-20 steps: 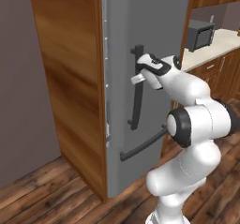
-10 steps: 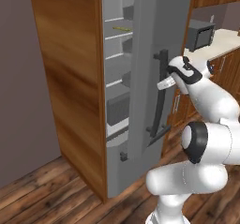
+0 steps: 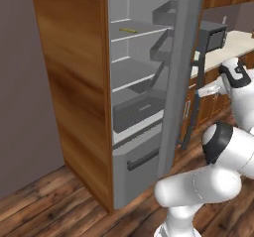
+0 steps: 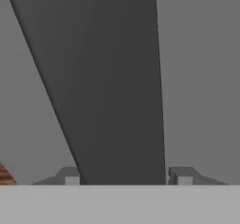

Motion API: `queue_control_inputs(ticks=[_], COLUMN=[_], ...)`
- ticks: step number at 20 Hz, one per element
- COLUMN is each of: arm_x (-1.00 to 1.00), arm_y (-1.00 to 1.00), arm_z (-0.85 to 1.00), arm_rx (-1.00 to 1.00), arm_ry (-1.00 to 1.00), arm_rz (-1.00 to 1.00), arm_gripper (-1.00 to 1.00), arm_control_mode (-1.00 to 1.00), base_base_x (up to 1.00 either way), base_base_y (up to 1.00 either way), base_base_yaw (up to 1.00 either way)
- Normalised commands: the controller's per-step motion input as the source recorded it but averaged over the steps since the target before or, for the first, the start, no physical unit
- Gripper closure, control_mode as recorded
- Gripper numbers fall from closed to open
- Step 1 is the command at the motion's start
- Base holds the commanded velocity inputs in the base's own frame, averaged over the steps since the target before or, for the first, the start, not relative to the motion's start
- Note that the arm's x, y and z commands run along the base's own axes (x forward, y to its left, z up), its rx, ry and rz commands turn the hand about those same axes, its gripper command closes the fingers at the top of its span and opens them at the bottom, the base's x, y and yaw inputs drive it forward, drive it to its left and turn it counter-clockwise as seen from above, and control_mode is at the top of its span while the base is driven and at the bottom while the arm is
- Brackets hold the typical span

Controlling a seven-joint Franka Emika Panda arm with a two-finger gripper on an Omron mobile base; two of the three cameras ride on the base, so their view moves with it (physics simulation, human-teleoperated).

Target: Retrieve the butter from the fridge and place it on a plate on the dining table. Then retrieve the butter knife by the fridge and place it near the plate.

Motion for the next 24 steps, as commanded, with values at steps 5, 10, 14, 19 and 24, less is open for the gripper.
queue_control_inputs(ticks=[5, 10, 14, 19, 24], arm_x=[-0.22, -0.27, -0.12, -0.22, 0.01], arm_y=[-0.96, -0.94, -0.23, -0.3, -0.32], arm_z=[0.29, 0.2, 0.09, 0.0, 0.0], arm_rx=[0.19, 0.13, 0.01, 0.0, 0.0], arm_ry=[0.13, 0.08, 0.0, 0.0, -0.1], arm_rz=[0.11, 0.1, 0.02, 0.0, 0.05], arm_gripper=[1.0, 1.0, -1.0, -1.0, -1.0], arm_control_mode=[-1.0, -1.0, -1.0, -1.0, -1.0], base_base_x=[0.0, 0.0, 0.0, 0.0, 0.0], base_base_y=[0.0, 0.0, 0.0, 0.0, 0.0], base_base_yaw=[0.0, 0.0, 0.0, 0.0, 0.0])
